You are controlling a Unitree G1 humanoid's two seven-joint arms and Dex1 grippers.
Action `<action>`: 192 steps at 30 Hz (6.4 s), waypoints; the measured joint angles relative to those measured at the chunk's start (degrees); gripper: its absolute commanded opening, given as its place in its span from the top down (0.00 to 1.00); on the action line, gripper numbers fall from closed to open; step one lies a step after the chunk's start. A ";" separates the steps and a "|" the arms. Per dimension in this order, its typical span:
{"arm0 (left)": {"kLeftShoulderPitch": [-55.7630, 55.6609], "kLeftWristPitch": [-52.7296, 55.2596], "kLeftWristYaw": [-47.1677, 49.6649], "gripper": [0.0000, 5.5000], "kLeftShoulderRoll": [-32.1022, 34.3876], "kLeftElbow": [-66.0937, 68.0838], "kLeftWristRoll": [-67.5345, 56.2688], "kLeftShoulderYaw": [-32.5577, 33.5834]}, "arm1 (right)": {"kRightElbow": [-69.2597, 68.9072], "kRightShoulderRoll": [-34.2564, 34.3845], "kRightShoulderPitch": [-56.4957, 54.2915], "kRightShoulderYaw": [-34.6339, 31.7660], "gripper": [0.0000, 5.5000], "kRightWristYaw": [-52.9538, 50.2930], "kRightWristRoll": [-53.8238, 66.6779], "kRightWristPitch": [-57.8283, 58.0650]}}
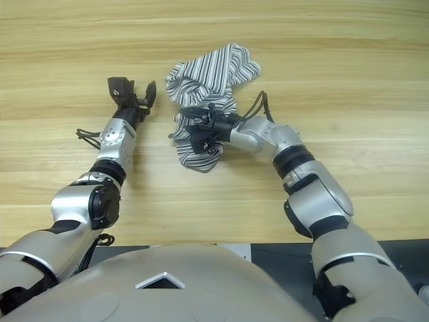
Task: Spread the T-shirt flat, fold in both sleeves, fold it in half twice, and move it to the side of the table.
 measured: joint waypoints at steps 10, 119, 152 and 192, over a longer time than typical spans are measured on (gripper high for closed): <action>-0.07 0.02 0.06 0.37 -0.39 0.01 0.16 -0.20 | 0.28 -0.04 -0.89 0.47 0.98 0.50 0.93 -0.01; 53.74 22.27 -22.77 0.37 16.35 -78.47 -2.09 -25.80 | -15.65 -7.66 0.24 -22.00 0.56 49.48 41.47 41.24; 53.90 22.16 -22.60 0.37 15.85 -78.45 -2.26 -25.96 | -5.96 -6.01 -2.01 -22.13 0.98 46.98 39.18 36.09; 25.89 21.95 -24.35 0.37 -4.52 -51.85 -2.18 -35.72 | -48.03 -12.14 -11.80 -47.98 0.98 31.62 68.55 73.34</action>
